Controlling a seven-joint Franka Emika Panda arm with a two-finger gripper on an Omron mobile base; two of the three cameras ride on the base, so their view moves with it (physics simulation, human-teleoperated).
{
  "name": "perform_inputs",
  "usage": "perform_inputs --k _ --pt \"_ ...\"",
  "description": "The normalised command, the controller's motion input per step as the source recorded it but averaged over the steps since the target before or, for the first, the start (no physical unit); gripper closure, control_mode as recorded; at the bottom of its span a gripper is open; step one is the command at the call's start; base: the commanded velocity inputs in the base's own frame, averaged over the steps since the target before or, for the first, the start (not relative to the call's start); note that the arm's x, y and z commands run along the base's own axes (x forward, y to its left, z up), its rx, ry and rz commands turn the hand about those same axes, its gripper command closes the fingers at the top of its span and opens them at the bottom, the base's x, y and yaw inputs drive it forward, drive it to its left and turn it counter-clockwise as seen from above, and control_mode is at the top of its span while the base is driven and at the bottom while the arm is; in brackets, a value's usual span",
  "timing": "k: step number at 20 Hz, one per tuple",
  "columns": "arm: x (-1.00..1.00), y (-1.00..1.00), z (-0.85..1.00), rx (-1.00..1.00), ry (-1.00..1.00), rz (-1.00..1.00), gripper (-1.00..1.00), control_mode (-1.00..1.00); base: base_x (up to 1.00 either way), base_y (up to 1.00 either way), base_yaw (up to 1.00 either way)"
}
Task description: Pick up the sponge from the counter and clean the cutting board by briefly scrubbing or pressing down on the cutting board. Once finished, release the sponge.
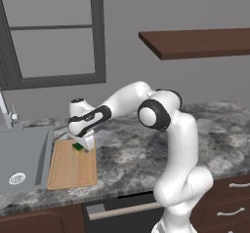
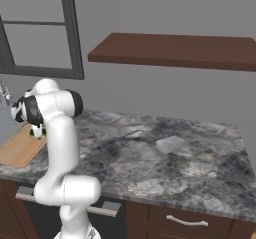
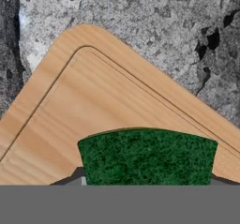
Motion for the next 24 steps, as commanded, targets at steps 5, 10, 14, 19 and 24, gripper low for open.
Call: perform_inputs --k 5,10,14,19,24 --pt "0.89 -0.02 -0.32 -0.05 0.00 -0.09 1.00 -1.00 0.00 0.00 0.00" --pt "0.31 -0.26 -0.34 -0.07 0.00 -0.11 1.00 -1.00 0.00 0.00 0.00" --pt "0.16 -0.50 -0.10 -0.07 0.00 -0.09 1.00 -1.00 0.00 0.00 0.00" --pt "0.07 -0.58 -0.08 -0.07 0.00 -0.10 1.00 -1.00 0.00 0.00 0.00" --pt "-0.27 -0.55 -0.07 -0.04 -0.03 -0.08 1.00 -1.00 0.00 0.00 0.00"
